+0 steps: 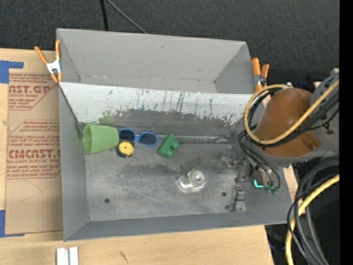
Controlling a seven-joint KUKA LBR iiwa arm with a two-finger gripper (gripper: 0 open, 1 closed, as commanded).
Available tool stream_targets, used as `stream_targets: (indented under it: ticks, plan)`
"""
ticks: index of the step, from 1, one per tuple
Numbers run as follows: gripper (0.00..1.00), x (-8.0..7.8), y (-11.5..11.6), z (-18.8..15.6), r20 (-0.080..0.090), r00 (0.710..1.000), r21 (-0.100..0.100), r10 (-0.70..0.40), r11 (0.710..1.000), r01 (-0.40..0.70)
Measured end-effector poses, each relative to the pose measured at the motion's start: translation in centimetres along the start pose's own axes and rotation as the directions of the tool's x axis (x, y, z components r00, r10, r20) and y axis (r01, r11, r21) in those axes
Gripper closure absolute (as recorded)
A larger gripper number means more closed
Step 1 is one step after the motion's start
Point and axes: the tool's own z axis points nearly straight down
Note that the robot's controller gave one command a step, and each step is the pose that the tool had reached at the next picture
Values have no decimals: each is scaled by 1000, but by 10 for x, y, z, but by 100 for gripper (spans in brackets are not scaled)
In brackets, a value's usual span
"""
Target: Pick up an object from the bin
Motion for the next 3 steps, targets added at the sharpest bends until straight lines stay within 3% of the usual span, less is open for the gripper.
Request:
stream_targets:
  ticks: [1,2,3]
  plan:
    - [0,-42,50,44,7,988,-3,152,988,-152]
    - [100,-42,48,43,8,988,0,154,988,-154]
    - [0,-42,48,43,8,988,0,153,988,-153]
